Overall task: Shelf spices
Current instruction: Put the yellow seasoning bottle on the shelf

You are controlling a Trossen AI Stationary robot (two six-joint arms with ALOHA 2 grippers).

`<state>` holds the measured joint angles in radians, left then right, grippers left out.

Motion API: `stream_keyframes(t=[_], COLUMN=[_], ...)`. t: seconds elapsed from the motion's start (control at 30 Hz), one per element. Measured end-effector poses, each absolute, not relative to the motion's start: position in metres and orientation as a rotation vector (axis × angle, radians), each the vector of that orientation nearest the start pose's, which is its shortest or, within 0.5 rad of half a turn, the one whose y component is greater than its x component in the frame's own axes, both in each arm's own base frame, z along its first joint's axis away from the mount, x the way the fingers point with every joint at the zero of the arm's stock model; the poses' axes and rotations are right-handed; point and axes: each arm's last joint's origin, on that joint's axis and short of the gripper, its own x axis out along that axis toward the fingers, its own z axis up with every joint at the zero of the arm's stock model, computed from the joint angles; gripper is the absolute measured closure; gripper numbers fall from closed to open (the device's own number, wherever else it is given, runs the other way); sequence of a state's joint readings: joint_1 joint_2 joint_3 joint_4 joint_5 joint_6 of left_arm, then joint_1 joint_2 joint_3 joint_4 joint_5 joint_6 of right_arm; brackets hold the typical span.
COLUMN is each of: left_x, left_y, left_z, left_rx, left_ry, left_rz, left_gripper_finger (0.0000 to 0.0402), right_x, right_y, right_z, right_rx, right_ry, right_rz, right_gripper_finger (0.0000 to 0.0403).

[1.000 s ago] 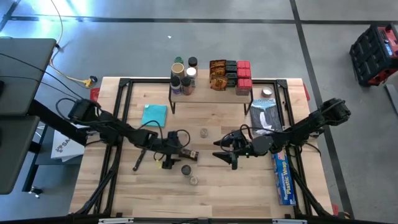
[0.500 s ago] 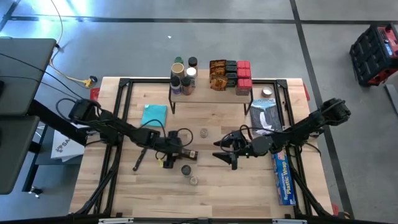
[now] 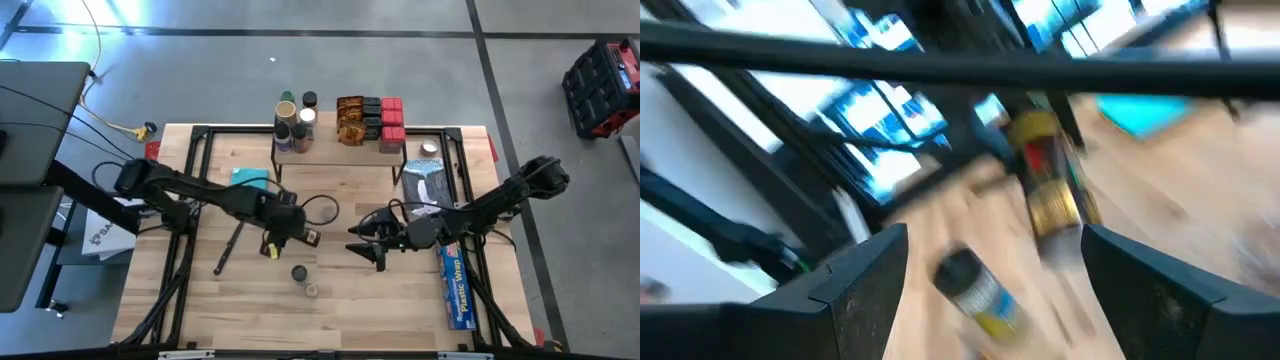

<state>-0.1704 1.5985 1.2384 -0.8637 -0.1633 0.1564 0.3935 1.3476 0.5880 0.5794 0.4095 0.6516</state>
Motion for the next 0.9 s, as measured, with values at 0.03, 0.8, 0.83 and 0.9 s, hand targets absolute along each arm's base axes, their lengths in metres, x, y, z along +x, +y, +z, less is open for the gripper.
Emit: stream_keyframes(t=[0.03,0.8,0.83,0.9], left_x=[0.310,0.373,0.373,0.373], left_y=[-0.047,-0.065,-0.067,-0.069], left_z=[0.251,0.234,0.234,0.234], left_rx=[0.360,0.563,0.561,0.549], left_ry=[1.239,1.448,1.446,1.441], left_rz=[-0.093,-0.135,-0.141,-0.156], left_gripper_finger=[0.0176,0.0176,0.0175,0.0175], right_x=[0.256,0.295,0.298,0.304], right_y=[0.094,0.098,0.096,0.093], right_z=[0.215,0.123,0.119,0.117], right_rx=[0.569,0.586,0.603,0.627], right_ry=[0.194,0.275,0.272,0.262], right_rz=[-0.084,-0.162,-0.155,-0.126], right_gripper_finger=[0.0110,0.0303,0.0312,0.0323])
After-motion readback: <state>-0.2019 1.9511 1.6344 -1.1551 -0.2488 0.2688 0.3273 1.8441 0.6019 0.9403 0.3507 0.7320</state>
